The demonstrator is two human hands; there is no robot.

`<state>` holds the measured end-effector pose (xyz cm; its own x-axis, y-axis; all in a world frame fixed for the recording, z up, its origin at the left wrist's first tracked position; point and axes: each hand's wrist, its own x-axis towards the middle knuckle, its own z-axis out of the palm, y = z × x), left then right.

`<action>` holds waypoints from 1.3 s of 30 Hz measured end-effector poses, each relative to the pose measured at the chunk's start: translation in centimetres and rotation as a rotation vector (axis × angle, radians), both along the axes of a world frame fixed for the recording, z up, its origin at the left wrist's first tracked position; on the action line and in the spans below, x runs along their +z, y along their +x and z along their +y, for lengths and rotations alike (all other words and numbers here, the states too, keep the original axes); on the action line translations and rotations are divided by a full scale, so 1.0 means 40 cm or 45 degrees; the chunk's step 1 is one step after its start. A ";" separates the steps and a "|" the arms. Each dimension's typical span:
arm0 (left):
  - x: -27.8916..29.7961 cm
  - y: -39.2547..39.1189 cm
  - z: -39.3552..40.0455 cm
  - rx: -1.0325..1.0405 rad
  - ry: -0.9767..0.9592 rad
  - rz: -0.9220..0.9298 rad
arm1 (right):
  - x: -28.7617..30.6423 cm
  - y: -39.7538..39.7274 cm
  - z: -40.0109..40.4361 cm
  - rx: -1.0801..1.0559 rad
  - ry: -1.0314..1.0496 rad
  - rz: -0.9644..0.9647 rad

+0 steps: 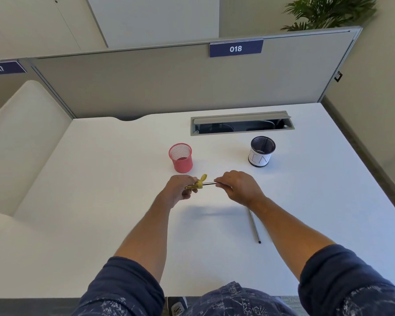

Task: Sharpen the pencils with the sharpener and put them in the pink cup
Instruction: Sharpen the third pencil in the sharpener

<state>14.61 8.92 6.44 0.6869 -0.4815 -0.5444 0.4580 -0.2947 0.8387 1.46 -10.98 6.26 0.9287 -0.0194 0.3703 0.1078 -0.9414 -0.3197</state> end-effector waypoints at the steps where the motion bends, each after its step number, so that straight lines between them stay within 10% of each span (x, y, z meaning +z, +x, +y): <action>1: 0.002 0.001 -0.003 -0.003 -0.022 0.011 | 0.001 0.001 0.000 -0.021 0.001 -0.003; 15: 0.025 -0.009 -0.068 -0.263 -0.005 -0.197 | -0.010 -0.009 -0.036 -0.030 -0.037 -0.104; 32: -0.004 -0.032 -0.063 -0.285 -0.010 -0.355 | 0.022 0.008 -0.082 -0.129 0.927 0.912; 39: -0.018 -0.045 -0.059 -0.281 -0.018 -0.234 | 0.010 0.000 -0.081 -0.076 0.968 0.964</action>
<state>12.81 6.56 5.71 0.6511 -0.6372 -0.4122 0.2236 -0.3580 0.9066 1.46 -14.21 6.66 0.9016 -0.0548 -0.4290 -0.4034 -0.4644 -0.7884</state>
